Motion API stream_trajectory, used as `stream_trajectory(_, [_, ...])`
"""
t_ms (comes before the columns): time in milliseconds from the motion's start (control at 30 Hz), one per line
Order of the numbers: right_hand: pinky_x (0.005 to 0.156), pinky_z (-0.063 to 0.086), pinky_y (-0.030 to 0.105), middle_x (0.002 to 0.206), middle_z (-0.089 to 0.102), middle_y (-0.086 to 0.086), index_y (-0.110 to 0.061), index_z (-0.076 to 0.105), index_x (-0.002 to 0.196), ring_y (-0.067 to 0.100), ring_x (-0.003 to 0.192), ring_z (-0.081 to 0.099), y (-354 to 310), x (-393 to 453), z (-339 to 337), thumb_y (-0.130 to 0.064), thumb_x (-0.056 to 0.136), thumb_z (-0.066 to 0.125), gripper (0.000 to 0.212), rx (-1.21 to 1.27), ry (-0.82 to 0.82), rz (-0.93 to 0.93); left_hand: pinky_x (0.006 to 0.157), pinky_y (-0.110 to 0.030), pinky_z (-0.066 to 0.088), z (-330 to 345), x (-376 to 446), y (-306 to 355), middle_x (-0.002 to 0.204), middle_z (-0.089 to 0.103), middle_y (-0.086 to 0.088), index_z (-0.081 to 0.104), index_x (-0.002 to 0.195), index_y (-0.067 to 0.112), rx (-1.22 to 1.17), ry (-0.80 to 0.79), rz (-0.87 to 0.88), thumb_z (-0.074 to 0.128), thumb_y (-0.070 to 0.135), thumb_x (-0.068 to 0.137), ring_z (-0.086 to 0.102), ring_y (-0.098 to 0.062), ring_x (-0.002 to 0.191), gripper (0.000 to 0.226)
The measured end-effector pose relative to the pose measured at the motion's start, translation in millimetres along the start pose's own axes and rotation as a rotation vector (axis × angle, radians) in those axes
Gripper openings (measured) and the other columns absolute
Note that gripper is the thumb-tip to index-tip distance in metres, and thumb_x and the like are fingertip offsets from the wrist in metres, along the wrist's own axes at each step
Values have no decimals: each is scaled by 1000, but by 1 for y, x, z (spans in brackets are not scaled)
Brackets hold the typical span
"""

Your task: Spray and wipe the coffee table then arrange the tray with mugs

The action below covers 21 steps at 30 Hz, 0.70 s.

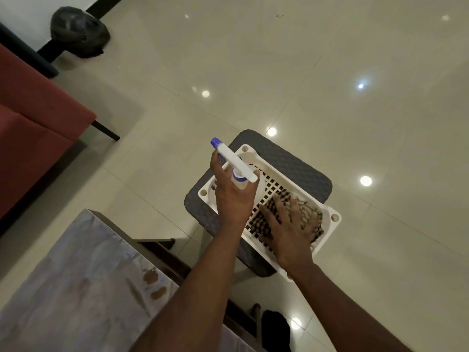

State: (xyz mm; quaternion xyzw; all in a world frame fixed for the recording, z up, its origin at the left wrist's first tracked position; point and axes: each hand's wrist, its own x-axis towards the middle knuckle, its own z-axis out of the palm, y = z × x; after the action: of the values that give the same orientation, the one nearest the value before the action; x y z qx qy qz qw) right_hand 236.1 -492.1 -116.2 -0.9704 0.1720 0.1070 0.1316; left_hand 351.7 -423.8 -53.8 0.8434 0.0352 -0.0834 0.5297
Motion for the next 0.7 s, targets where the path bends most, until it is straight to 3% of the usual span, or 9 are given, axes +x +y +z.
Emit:
stream_trajectory(100, [96, 18, 76, 148, 41, 4, -32, 55, 128, 41, 136, 30, 2, -1, -1, -23, 62, 85, 73, 34, -9, -13, 68, -9, 37, -2, 1, 6, 120, 56, -1, 20, 149, 20, 70, -22, 41, 68, 21, 88, 55, -12, 94, 77])
stream_trajectory(200, [95, 26, 69, 146, 44, -1, -31, 58, 126, 38, 133, 36, 6, 6, -12, -9, 77, 70, 55, 92, 39, 17, 70, -7, 41, -21, 0, 22, 128, 55, -5, 23, 148, 22, 44, -24, -29, 67, 24, 89, 52, -9, 97, 74])
stream_trajectory(233, [94, 28, 66, 143, 48, 0, -29, 59, 124, 38, 129, 40, 6, 9, -15, -6, 80, 66, 50, 129, 75, 24, 77, -10, 44, -34, -2, 25, 125, 57, 1, 26, 147, 24, 10, -28, -70, 68, 26, 88, 53, -7, 98, 72])
stream_trajectory(300, [89, 33, 61, 135, 54, 2, -28, 60, 121, 38, 118, 49, 7, 10, -23, -6, 82, 65, 46, 227, 191, 37, 89, -34, 53, -65, -14, 29, 103, 69, 11, 44, 136, 28, -126, -48, -166, 69, 26, 86, 63, -9, 94, 55])
stream_trajectory(333, [88, 35, 58, 133, 56, 1, -28, 60, 121, 37, 113, 51, 2, 8, -29, -6, 82, 65, 45, 280, 238, 40, 88, -42, 55, -86, -24, 28, 89, 73, 10, 52, 125, 32, -207, -53, -209, 68, 25, 87, 68, -12, 89, 42])
stream_trajectory(433, [81, 36, 51, 127, 59, 3, -28, 56, 120, 34, 103, 53, -28, -11, -45, -7, 81, 65, 45, 385, 355, -7, 84, -42, 57, -151, -58, 18, 69, 73, 3, 64, 98, 38, -334, -32, -346, 62, 24, 91, 73, -16, 75, 15])
stream_trajectory(500, [77, 35, 46, 119, 62, 1, -31, 52, 118, 31, 91, 57, -59, -31, -51, -17, 78, 60, 43, 354, 388, -93, 82, -41, 57, -186, -77, -1, 67, 74, 2, 68, 94, 30, -321, -35, -475, 63, 25, 91, 72, -16, 67, 7])
stream_trajectory(567, [76, 33, 41, 111, 64, -4, -36, 49, 116, 26, 81, 58, -107, -53, -42, -31, 77, 50, 39, 260, 331, -242, 77, -40, 58, -227, -91, -26, 71, 75, -4, 67, 103, 19, -283, -53, -561, 65, 24, 89, 71, -21, 66, 15])
stream_trajectory(700, [79, 30, 38, 112, 60, -12, -41, 49, 116, 20, 86, 54, -195, -97, 6, -40, 69, 54, 47, 165, 195, -543, 64, -36, 53, -300, -107, -74, 91, 71, -15, 69, 101, 14, -310, -131, -605, 67, 15, 88, 60, -28, 63, 13])
